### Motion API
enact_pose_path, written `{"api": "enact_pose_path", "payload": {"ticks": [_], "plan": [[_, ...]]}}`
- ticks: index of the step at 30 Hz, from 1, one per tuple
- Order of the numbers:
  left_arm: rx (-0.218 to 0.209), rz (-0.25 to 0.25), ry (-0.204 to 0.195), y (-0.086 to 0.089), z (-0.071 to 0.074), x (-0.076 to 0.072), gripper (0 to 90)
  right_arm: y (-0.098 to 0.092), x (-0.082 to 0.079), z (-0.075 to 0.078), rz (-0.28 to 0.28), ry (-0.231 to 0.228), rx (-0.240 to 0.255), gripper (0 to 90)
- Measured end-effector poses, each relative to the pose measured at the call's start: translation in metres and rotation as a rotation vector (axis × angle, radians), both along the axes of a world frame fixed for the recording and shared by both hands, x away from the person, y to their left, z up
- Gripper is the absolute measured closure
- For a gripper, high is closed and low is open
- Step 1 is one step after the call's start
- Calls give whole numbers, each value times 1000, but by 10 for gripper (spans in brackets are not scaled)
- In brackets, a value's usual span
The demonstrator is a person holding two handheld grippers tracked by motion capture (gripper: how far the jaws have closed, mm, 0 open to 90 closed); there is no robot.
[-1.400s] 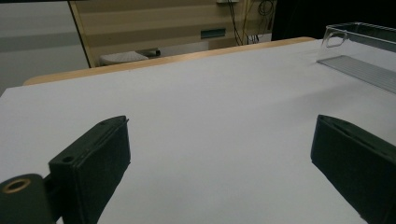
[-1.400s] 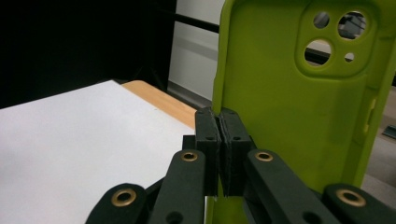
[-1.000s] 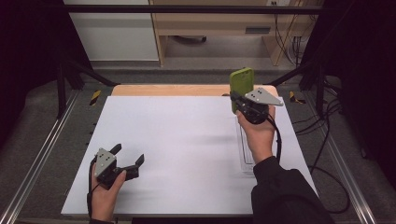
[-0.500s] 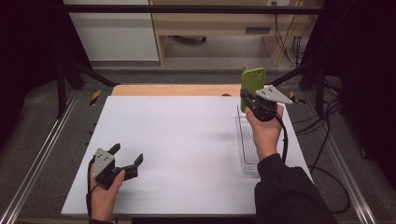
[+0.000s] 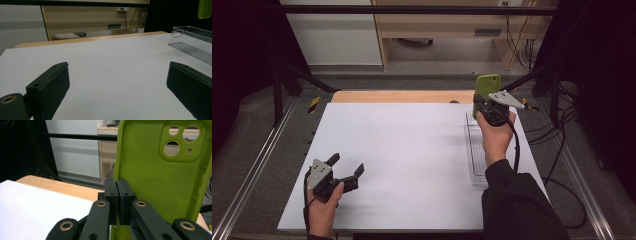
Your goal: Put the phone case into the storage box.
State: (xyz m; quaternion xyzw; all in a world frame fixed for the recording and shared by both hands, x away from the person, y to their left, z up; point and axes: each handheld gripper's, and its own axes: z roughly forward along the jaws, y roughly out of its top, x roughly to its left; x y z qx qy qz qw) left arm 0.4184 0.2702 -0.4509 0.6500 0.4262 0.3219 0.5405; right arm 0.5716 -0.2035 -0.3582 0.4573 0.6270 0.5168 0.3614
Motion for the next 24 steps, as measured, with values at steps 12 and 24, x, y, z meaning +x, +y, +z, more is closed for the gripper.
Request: {"api": "enact_pose_path", "payload": {"ticks": [12, 24], "plan": [[-14, 10, -6, 3, 0, 1, 42, -2, 19, -19, -38, 47, -1, 882], [-12, 12, -5, 3, -1, 2, 42, 0, 36, -40, -71, 88, 18, 882]]}}
